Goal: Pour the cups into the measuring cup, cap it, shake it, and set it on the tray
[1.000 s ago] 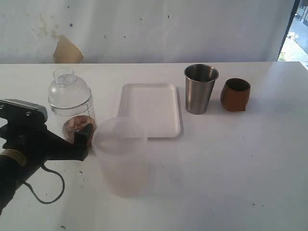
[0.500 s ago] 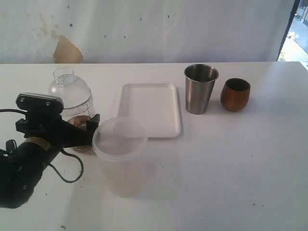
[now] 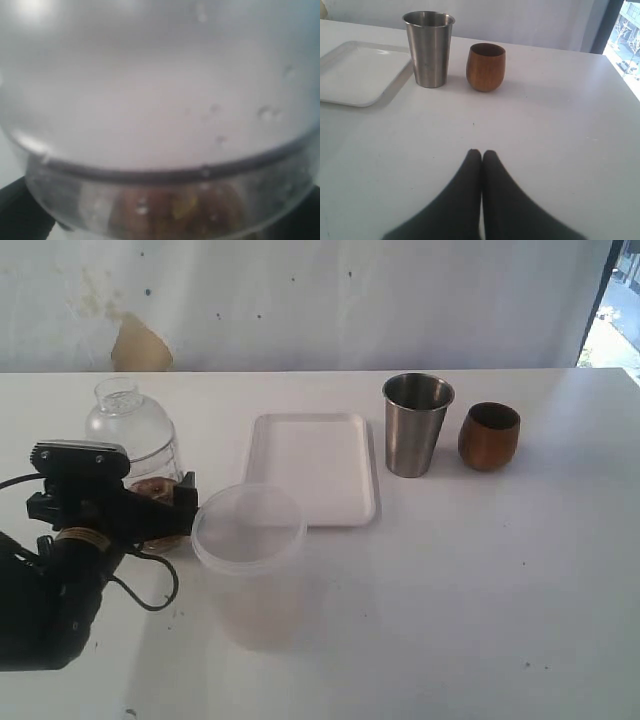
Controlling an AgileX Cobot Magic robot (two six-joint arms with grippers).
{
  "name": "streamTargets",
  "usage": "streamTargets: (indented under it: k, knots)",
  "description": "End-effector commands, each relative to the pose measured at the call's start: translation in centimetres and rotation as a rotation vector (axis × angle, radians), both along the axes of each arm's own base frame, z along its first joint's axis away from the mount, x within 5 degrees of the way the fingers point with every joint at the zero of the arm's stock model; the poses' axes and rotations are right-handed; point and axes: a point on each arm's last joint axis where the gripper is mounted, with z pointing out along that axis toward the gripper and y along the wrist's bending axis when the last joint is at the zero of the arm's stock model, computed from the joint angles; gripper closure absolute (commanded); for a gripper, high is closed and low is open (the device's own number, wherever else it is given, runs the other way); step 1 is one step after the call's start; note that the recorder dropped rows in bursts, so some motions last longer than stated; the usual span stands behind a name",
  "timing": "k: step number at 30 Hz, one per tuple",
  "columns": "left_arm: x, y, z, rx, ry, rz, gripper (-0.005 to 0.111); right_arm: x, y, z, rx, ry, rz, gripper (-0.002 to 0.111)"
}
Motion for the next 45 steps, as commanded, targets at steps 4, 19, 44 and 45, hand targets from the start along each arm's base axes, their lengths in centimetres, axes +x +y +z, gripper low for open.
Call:
streamTargets:
  k: [4,19,44,45]
  knots:
    - [0.1,0.2,0.2,0.002,-0.049,0.025,0.002,0.0,0.0,-0.1,0.006,-0.009,-0.003,0.108]
    - [0.2,0.0,0.6,-0.184,-0.083,0.045,0.002,0.0,0.0,-0.1,0.006,-0.009,-0.003,0.108]
    - [2.0,-1.0,1.3,-0.018,-0.088,0.036,0.002,0.0,0.0,-0.1,-0.007,-0.009,0.0,0.108]
    - [2.0,-1.0,1.3,-0.018,-0.08,0.034,0.002,0.0,0.0,-0.1,-0.007,-0.009,0.0,0.108]
